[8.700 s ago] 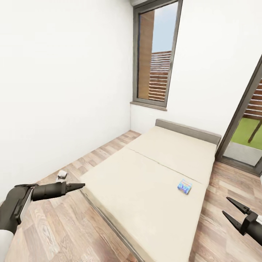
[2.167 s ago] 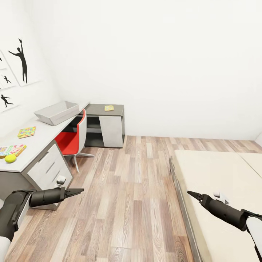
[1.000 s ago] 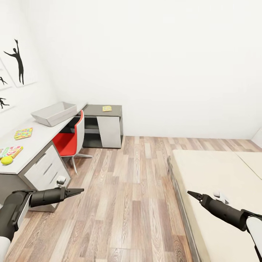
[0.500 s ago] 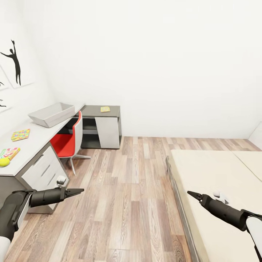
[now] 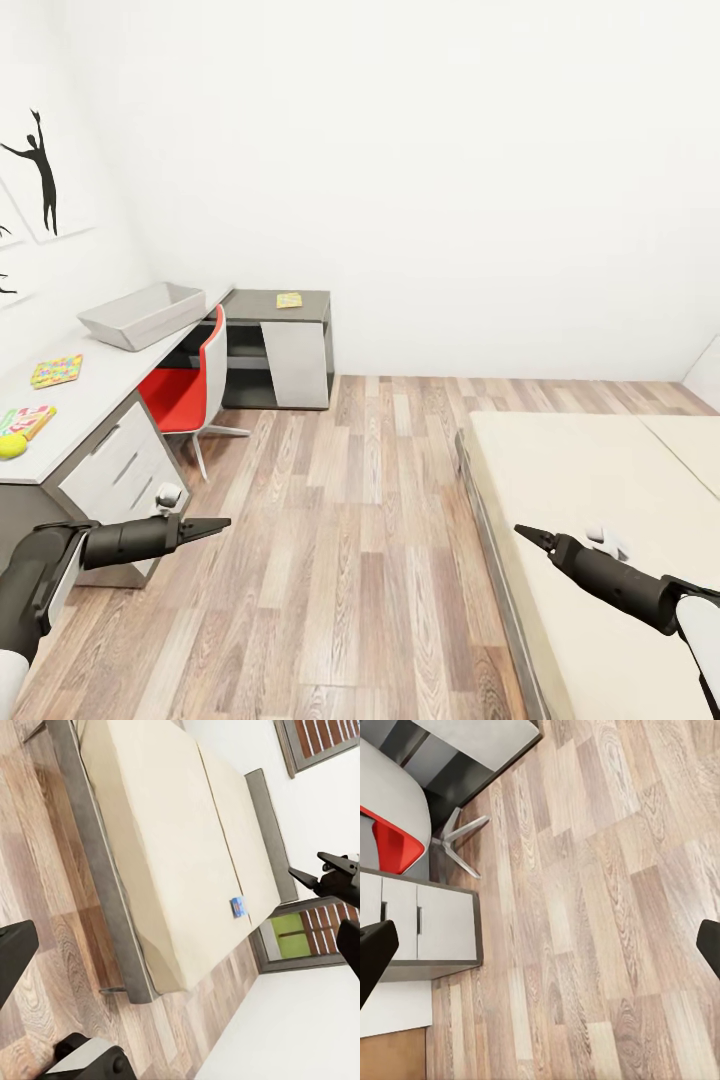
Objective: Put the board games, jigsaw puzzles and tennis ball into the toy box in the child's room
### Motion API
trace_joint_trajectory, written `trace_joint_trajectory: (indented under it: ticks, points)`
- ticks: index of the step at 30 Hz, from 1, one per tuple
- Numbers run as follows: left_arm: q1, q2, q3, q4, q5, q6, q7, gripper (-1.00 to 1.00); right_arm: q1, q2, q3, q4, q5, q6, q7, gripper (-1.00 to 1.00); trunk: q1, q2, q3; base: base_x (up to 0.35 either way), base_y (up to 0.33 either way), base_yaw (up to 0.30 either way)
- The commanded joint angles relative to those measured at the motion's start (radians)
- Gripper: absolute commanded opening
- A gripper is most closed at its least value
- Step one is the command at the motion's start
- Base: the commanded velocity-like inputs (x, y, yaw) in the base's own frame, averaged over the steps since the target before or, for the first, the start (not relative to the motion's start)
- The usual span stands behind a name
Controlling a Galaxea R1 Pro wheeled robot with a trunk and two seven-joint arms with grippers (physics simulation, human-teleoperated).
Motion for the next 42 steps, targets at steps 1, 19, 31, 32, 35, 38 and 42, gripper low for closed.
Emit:
trace_joint_trajectory:
  ticks: [1,19,31,32,35,38,42]
  points:
    - [-0.001,0.0,0.0,0.0,-0.001,0.01,-0.004,1.0,-0.001,0.0,-0.002,0.0,0.01,0.005,0.01,1.0,0.001,-0.002,-0.002,0.0,0.0,0.0]
    - [-0.001,0.0,0.0,0.0,-0.002,0.011,-0.004,1.0,-0.001,0.006,-0.002,0.001,0.012,-0.003,0.01,1.0,0.001,-0.002,-0.002,-0.015,-0.065,0.0]
    - [-0.001,-0.028,0.0,0.0,-0.003,0.007,0.004,1.0,-0.001,0.026,-0.005,0.006,0.012,-0.006,0.011,1.0,0.001,-0.002,-0.002,-0.001,-0.003,0.0]
    - [-0.001,-0.028,0.0,0.0,-0.003,0.007,0.004,1.0,-0.001,0.028,-0.005,0.006,0.012,-0.006,0.011,1.0,0.001,-0.002,-0.002,0.0,0.0,0.0]
    - [-0.001,-0.029,0.0,0.0,-0.003,0.007,0.005,1.0,-0.001,0.028,-0.006,0.006,0.011,-0.005,0.011,1.0,0.001,-0.002,-0.002,0.0,0.0,0.0]
    - [-0.001,-0.029,0.0,0.0,-0.003,0.007,0.005,1.0,-0.001,0.028,-0.006,0.006,0.01,-0.005,0.01,1.0,0.001,-0.002,-0.002,0.0,0.0,0.0]
    - [-0.001,-0.029,0.0,0.0,-0.003,0.007,0.005,1.0,-0.001,0.028,-0.007,0.006,0.009,-0.004,0.01,1.0,0.001,-0.002,-0.002,0.0,0.0,0.0]
